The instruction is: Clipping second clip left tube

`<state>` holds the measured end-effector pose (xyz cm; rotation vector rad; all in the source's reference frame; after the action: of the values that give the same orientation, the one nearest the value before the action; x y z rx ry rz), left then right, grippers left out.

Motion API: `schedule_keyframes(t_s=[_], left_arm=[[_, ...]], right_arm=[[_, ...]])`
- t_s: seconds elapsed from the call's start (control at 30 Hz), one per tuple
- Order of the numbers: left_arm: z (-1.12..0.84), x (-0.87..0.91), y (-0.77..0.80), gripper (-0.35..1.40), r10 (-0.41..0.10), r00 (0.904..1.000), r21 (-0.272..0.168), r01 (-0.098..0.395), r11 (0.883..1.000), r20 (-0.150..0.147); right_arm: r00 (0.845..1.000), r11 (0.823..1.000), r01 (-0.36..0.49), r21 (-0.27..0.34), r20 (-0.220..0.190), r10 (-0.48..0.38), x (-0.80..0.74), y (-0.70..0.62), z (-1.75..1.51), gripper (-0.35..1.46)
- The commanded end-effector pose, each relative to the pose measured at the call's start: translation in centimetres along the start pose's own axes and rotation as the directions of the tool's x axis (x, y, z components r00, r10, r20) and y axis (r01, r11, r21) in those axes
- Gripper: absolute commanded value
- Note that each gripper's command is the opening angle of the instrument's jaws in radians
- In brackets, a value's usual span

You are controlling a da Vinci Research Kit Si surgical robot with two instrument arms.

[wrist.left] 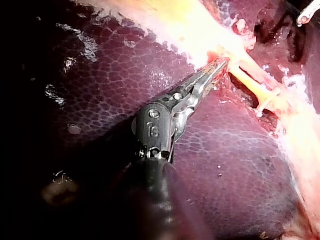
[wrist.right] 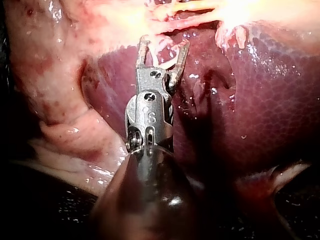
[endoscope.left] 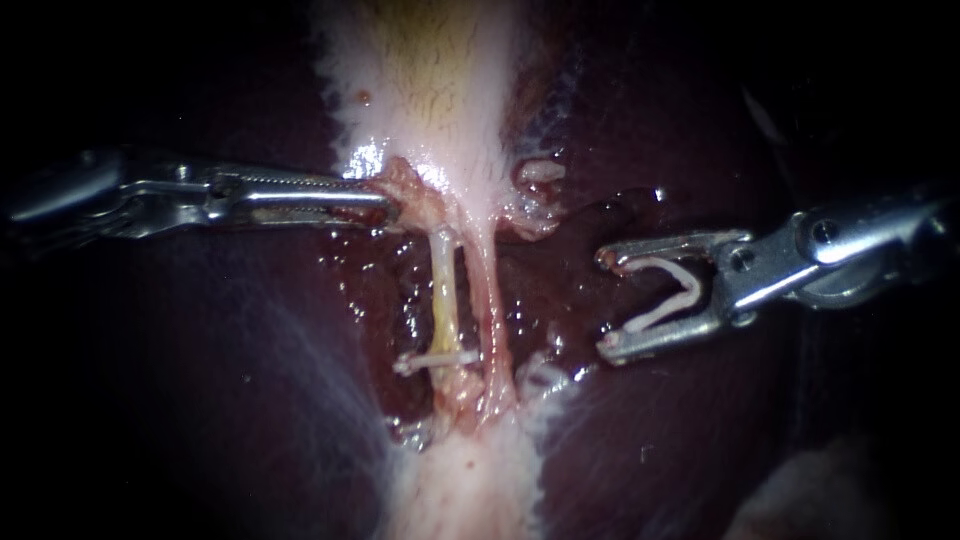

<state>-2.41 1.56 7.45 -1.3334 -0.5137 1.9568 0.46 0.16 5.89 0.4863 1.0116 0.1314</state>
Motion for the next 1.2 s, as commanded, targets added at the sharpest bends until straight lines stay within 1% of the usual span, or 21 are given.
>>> schedule_keyframes(t_s=[0.03,0.17,0.23,0.4,0.47,0.5,0.53,0.63,0.7,0.87,1.07,1.13,1.2], left_arm=[[-0.02,0.01,0.0,-0.35,0.0,1.0,-0.001,0.0,1.0,0.0],[-0.17,0.09,0.04,-0.35,-0.005,1.0,-0.01,0.005,1.0,0.002],[-0.29,0.17,0.1,-0.35,-0.009,0.9999,-0.017,0.009,1.0,0.007],[-0.57,0.39,0.32,-0.35,-0.022,0.9996,-0.021,0.021,1.0,-0.016],[-0.68,0.48,0.41,-0.35,-0.034,0.999,-0.025,0.033,0.999,-0.03],[-0.74,0.54,0.45,-0.35,-0.031,0.9989,-0.025,0.03,0.999,-0.036],[-0.78,0.57,0.48,-0.35,-0.033,0.9988,-0.023,0.033,0.999,-0.036],[-0.87,0.68,0.55,-0.35,-0.022,0.9986,-0.022,0.021,1.0,-0.049],[-0.9,0.71,0.59,-0.35,-0.018,0.9986,-0.022,0.017,1.0,-0.049],[-0.88,0.67,0.59,-0.35,-0.016,0.9987,-0.02,0.015,1.0,-0.049],[-0.88,0.67,0.59,-0.35,-0.016,0.9987,-0.019,0.015,1.0,-0.049],[-0.88,0.66,0.59,-0.35,-0.016,0.9987,-0.019,0.015,1.0,-0.049],[-0.87,0.66,0.59,-0.35,-0.016,0.9987,-0.019,0.015,1.0,-0.049]], right_arm=[[1.0,1.0,0.0,0.0,0.0,0.0,-0.01,0.0,0.0,0.5],[1.0,1.0,0.0,0.003,0.0,0.0,-0.01,0.0,0.01,0.5],[1.0,1.0,0.0,0.003,0.0,0.0,-0.01,0.0,0.0,0.5],[1.0,1.0,0.0,0.003,0.0,0.0,-0.01,0.0,0.0,0.5],[1.0,1.0,0.0,0.003,0.0,0.0,-0.01,0.0,0.01,0.5],[1.0,1.0,0.0,0.003,0.0,0.0,-0.01,0.0,0.01,0.5],[1.0,1.0,0.0,0.006,-0.001,0.0,-0.01,0.0,0.01,0.5],[1.0,1.0,0.0,0.009,-0.001,0.0,0.0,-0.01,0.01,0.5],[1.0,1.0,0.0,0.011,-0.001,0.0,0.0,-0.01,0.02,0.5],[1.0,1.0,-0.001,0.026,-0.002,0.001,0.02,-0.05,0.23,0.5],[0.998,0.997,-0.063,0.041,-0.003,0.063,0.06,-0.12,0.59,0.5],[0.997,0.995,-0.08,0.053,0.0,0.08,0.11,-0.12,0.71,0.5],[0.994,0.993,-0.105,0.05,-0.01,0.106,0.16,-0.11,0.8,0.5]])
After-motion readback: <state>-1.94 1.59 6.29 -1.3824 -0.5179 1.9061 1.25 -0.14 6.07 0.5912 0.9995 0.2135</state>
